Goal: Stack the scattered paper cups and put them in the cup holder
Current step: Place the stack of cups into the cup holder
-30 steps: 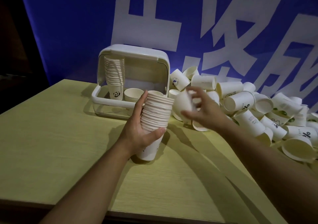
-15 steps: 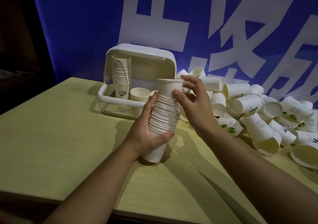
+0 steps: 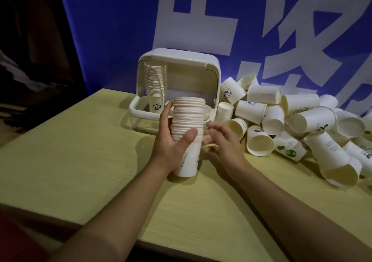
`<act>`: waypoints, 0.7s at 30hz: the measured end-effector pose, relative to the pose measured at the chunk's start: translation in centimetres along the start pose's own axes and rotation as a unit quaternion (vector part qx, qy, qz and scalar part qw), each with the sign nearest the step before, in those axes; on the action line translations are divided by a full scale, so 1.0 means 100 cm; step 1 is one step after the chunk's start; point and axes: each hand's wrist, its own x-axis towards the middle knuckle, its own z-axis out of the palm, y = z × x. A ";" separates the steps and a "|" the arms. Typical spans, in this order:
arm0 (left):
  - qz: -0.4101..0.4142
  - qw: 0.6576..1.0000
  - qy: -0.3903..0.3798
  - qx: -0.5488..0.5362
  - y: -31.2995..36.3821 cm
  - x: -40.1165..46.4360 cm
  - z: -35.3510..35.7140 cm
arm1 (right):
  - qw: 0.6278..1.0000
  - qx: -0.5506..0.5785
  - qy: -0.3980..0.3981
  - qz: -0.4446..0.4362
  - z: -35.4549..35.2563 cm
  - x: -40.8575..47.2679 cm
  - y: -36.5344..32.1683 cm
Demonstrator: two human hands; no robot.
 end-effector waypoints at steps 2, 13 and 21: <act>0.004 1.000 0.018 0.001 0.005 0.007 -0.003 | 0.997 0.051 -0.006 0.059 -0.007 -0.001 0.013; 0.105 0.986 0.108 0.071 0.057 0.101 -0.020 | 0.998 0.033 -0.017 0.059 -0.014 0.001 0.020; 0.036 0.983 0.131 0.121 0.019 0.117 -0.019 | 0.998 0.012 -0.017 0.054 -0.015 0.000 0.018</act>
